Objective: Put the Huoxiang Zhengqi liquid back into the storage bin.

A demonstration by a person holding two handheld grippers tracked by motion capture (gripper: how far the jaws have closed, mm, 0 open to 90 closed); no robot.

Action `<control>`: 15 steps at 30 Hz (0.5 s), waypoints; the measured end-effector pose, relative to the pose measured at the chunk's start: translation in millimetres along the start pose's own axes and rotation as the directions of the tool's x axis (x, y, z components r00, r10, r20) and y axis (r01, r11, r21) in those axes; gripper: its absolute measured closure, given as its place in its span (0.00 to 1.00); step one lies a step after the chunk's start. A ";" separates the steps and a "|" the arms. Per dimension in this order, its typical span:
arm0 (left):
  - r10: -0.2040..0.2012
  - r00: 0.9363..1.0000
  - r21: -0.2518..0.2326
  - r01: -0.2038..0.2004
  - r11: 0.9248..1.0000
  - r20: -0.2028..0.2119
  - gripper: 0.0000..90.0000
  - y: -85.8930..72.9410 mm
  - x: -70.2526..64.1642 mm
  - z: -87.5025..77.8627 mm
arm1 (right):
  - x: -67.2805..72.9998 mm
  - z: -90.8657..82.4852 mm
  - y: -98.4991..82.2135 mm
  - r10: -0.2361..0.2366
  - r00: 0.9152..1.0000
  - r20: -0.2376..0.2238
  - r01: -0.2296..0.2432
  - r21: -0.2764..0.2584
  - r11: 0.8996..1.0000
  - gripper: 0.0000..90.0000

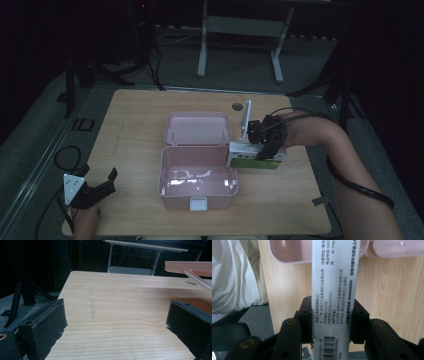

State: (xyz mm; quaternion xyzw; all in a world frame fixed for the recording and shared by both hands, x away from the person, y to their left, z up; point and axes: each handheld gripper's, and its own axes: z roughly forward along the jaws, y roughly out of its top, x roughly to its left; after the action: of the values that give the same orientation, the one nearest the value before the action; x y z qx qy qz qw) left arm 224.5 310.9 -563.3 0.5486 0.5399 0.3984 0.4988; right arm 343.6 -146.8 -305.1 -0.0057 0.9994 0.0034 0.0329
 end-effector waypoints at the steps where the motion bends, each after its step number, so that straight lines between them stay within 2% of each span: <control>1: 0.000 1.000 0.000 0.000 1.000 0.000 0.03 0.0 0.0 0.0 | -0.2 0.8 3.5 -0.006 1.000 -0.004 0.006 -0.002 1.000 0.69; 10: -0.001 1.000 -0.001 0.001 1.000 0.001 0.03 0.0 0.2 0.0 | 1.1 7.4 35.4 -0.025 1.000 -0.018 0.026 0.018 1.000 0.69; 15: -0.001 1.000 -0.001 0.001 1.000 0.002 0.03 0.0 0.2 0.0 | 0.8 9.5 52.5 -0.031 0.999 -0.024 0.032 0.011 0.999 0.69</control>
State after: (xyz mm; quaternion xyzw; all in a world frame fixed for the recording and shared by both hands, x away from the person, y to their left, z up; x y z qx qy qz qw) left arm 224.5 311.1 -563.3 0.5487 0.5395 0.3980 0.4996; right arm 342.8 -94.3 -314.3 -0.0212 0.9995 -0.0028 0.0213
